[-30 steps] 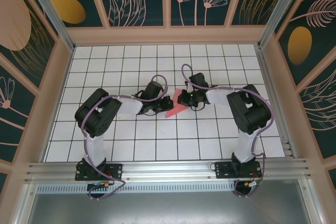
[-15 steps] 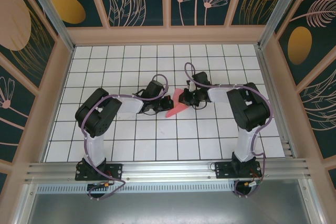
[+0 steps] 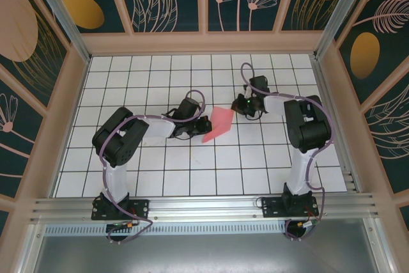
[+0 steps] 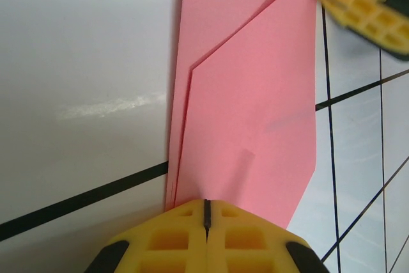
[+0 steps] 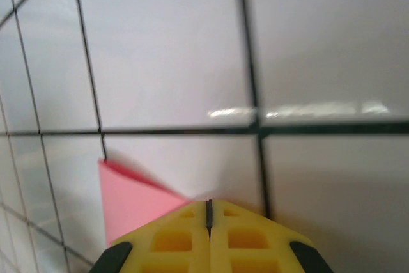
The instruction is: Fold a paper plane with a square sheet of paper (pick it up from the middle)
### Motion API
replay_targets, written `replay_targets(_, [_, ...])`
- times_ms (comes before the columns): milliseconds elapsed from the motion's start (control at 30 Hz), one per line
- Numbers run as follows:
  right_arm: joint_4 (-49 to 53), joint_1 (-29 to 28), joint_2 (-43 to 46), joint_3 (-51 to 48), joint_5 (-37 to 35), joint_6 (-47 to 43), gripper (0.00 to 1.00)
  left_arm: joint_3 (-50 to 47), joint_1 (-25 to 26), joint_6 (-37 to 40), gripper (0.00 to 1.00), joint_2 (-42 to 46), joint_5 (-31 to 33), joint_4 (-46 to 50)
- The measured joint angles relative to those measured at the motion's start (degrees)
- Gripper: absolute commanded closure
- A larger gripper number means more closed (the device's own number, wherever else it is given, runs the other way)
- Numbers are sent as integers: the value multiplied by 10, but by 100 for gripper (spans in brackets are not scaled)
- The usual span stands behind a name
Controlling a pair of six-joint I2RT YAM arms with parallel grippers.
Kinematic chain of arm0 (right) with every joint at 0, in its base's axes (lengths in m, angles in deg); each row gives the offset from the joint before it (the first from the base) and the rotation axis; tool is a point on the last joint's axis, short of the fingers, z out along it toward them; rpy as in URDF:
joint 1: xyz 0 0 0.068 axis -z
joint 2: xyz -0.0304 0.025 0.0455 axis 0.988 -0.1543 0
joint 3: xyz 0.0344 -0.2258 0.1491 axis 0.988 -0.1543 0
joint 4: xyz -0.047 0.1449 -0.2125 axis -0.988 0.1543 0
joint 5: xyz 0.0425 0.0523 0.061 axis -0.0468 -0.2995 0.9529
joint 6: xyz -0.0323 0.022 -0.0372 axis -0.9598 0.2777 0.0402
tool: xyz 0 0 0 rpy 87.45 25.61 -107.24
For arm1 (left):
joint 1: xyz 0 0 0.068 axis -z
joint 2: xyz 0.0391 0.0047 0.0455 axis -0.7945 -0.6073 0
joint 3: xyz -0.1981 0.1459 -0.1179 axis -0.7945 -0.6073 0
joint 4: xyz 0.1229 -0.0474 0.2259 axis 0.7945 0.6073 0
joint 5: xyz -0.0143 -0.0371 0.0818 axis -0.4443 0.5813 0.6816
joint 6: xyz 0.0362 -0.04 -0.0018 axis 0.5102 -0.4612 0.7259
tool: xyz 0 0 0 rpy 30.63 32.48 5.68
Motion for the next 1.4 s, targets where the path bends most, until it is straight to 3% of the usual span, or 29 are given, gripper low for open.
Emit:
replay_targets(167, [-6, 0, 24, -7, -7, -1, 96, 0, 0, 0, 100, 0, 0, 0])
replay_targets(467, [-11, -77, 32, -19, 23, -4, 97, 0, 0, 0, 100, 0, 0, 0])
replay_targets(867, [0, -23, -12, -2, 42, -13, 97, 0, 1, 0, 100, 0, 2, 0])
replay_targets(1100, [14, 31, -15, 25, 0, -14, 97, 0, 1, 0, 100, 0, 2, 0])
replay_targets(1400, [-8, -37, 57, -35, 30, 3, 97, 0, 1, 0, 100, 1, 2, 0])
